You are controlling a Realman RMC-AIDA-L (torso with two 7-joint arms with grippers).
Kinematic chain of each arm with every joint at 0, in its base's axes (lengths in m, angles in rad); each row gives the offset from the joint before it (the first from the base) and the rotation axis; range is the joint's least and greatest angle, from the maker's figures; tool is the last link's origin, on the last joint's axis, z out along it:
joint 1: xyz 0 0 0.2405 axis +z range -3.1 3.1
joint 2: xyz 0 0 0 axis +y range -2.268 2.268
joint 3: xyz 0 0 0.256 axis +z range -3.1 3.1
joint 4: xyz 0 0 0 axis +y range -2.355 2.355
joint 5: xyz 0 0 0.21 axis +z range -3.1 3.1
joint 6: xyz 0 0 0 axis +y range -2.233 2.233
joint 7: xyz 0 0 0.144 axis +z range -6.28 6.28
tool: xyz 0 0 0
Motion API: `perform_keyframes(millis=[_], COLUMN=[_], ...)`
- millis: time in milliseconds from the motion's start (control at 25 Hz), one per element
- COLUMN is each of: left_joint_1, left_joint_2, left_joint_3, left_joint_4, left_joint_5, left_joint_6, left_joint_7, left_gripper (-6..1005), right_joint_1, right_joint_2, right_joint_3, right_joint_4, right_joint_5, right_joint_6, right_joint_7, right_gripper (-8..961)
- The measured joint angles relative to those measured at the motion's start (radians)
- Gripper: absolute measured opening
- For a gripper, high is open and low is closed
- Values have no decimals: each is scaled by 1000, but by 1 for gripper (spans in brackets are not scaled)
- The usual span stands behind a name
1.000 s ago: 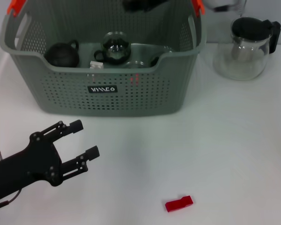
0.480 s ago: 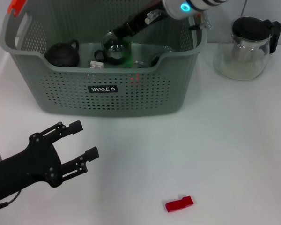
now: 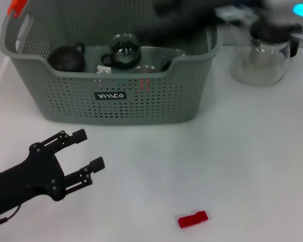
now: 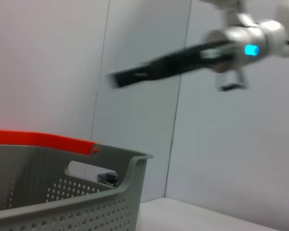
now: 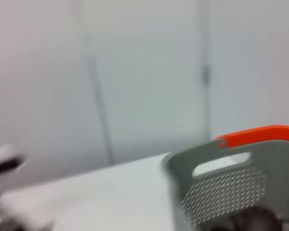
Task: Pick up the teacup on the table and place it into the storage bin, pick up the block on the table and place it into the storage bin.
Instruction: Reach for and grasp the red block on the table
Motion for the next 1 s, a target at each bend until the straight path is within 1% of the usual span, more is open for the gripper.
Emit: perform_keyframes(millis=[40,120,160,280,360,440,520,600,680,760,840,920,1000], left_joint_1=[0,0,0,-2,-3,-4,-4,-3,-3,-4,-4,-2,-1], left_joint_2=[0,2,2,3,3,4,5,5,5,6,6,6,5], left_joint_3=[-1,-1,-1,-1,-1,-1,-1,-4,-10,-11,-11,-12,-12], left_joint_4=[1,2,2,2,1,2,5,5,3,1,1,1,1], left_joint_5=[0,-3,-5,-7,-7,-8,-9,-11,-12,-12,-12,-12,-12], left_joint_6=[0,1,1,0,-4,-6,-5,-4,-4,-6,-7,-7,-6], left_joint_7=[0,-1,-1,-2,-2,-4,-4,-4,-5,-5,-5,-5,-5], left_gripper=[763,763,763,763,763,763,763,763,763,763,763,763,763], right_joint_1=[-39,-97,-122,-165,-187,-206,-209,-201,-192,-188,-180,-162,-129], right_joint_2=[-15,-37,-43,-42,-40,-33,-14,21,45,49,48,48,48], right_joint_3=[12,42,59,101,89,41,-3,-59,-129,-219,-287,-333,-364], right_joint_4=[-61,-164,-211,-278,-286,-284,-278,-269,-258,-239,-216,-177,-107], right_joint_5=[15,-18,-47,-136,-184,-238,-300,-407,-489,-518,-517,-515,-515], right_joint_6=[-72,-214,-299,-509,-562,-559,-557,-553,-538,-498,-462,-440,-413], right_joint_7=[-13,-19,-23,-53,-60,-61,-64,-68,-69,-64,-64,-66,-64], right_gripper=[794,897,894,884,881,881,881,882,882,882,873,865,856])
